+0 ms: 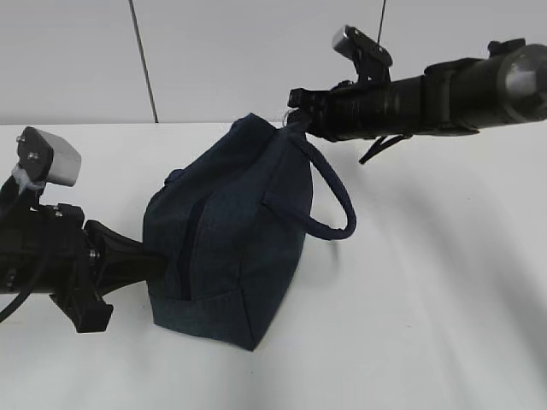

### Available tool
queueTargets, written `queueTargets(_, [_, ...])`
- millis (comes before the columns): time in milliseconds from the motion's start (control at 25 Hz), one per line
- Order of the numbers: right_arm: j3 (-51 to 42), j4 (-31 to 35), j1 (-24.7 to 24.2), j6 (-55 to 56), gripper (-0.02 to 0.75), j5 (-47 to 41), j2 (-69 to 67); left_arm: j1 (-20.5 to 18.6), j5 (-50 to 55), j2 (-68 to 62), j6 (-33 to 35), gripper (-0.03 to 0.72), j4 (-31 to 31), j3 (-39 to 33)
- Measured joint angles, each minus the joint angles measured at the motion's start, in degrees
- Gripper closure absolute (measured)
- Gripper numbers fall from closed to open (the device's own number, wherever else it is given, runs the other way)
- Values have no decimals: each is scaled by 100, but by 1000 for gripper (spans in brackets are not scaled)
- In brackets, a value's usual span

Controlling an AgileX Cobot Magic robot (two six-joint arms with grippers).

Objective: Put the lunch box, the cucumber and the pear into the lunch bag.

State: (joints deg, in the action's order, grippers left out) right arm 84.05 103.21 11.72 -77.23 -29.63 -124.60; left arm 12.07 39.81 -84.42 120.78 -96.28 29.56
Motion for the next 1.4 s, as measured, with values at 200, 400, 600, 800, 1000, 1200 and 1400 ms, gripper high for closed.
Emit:
queueTargets(200, [30, -96, -260, 322, 732, -907, -403, 0, -70, 0, 0, 697, -59, 0])
queueTargets(400, [242, -517, -336, 351, 516, -1462, -409, 0, -87, 16, -52, 608, -120, -48])
queueTargets(600, [276, -1331, -411, 364, 301, -1494, -79, 0, -359, 412, -704, 348, 498, -59])
queueTargets(800, [309, -3332, -420, 777, 301, -1254, 835, 0, -894, 1237, -2258, 314, 1956, -59])
queueTargets(1000, [323, -5253, -420, 2567, 301, -1453, 1558, 0, -1222, 2250, -4136, 312, 3353, -76])
queueTargets(1200, [293, -7782, -420, 5203, 339, -2329, 2089, 0, -1337, 3018, -6246, 324, 4876, -76])
queueTargets(1400, [-396, -8890, -420, 6473, 351, -2802, 2881, 0, -1220, 3596, -7805, 327, 6069, -76])
